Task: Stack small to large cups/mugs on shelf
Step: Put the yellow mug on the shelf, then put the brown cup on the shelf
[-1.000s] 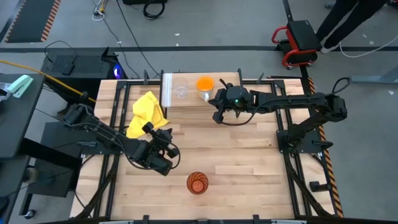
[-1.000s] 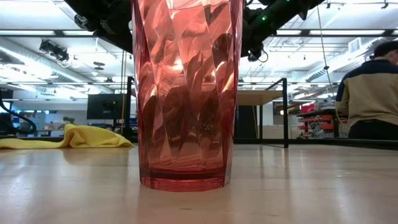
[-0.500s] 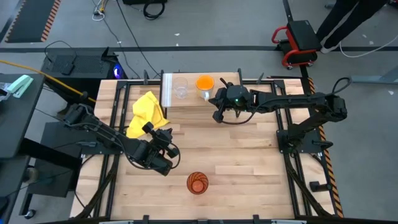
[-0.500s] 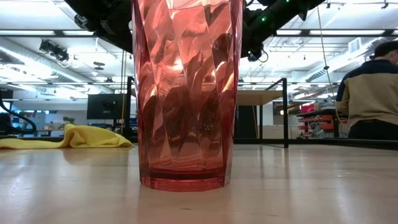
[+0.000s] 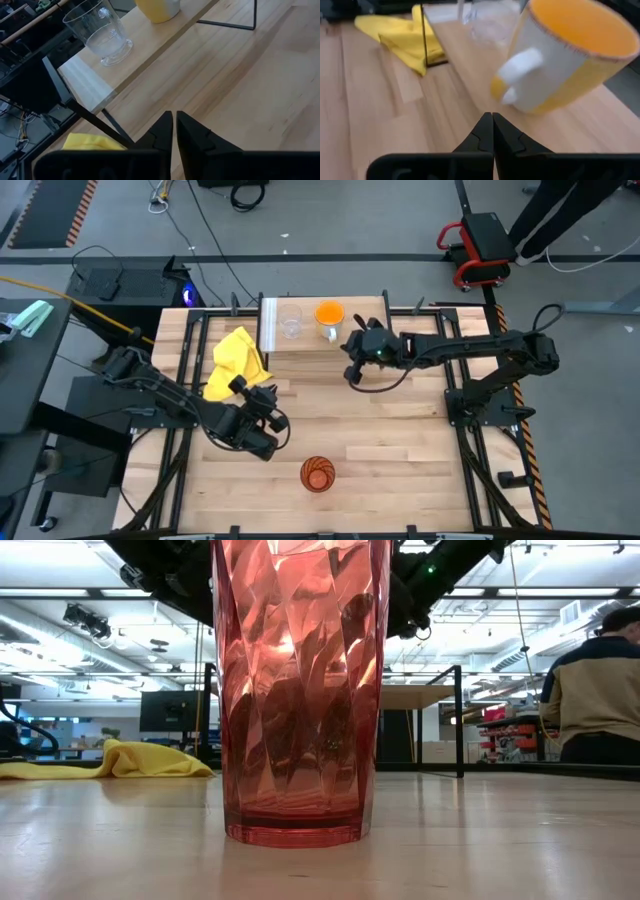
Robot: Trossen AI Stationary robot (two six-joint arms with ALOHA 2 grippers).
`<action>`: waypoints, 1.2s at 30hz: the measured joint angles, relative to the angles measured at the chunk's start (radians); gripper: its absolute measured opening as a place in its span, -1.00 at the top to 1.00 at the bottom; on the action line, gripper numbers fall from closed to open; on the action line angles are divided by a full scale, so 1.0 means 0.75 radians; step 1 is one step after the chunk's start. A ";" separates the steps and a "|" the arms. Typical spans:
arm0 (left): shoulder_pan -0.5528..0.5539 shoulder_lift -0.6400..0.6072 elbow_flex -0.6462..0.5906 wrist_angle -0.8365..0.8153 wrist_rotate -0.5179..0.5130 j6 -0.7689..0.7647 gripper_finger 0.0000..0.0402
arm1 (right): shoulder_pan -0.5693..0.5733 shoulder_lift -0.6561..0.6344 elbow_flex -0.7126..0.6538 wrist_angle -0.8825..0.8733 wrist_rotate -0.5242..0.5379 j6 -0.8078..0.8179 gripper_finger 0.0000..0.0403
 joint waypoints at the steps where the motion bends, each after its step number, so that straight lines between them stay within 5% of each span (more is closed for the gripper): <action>1: 0.005 0.000 0.000 0.000 0.000 0.000 0.84 | -0.006 0.000 0.000 0.015 0.000 -0.001 0.99; 27: 0.039 0.001 0.000 0.004 0.000 0.006 0.88 | -0.083 0.041 -0.001 0.130 -0.097 -0.010 1.00; 36: 0.039 0.001 -0.001 -0.011 0.000 0.054 0.94 | 0.038 -0.064 0.071 -0.190 -0.125 0.245 0.94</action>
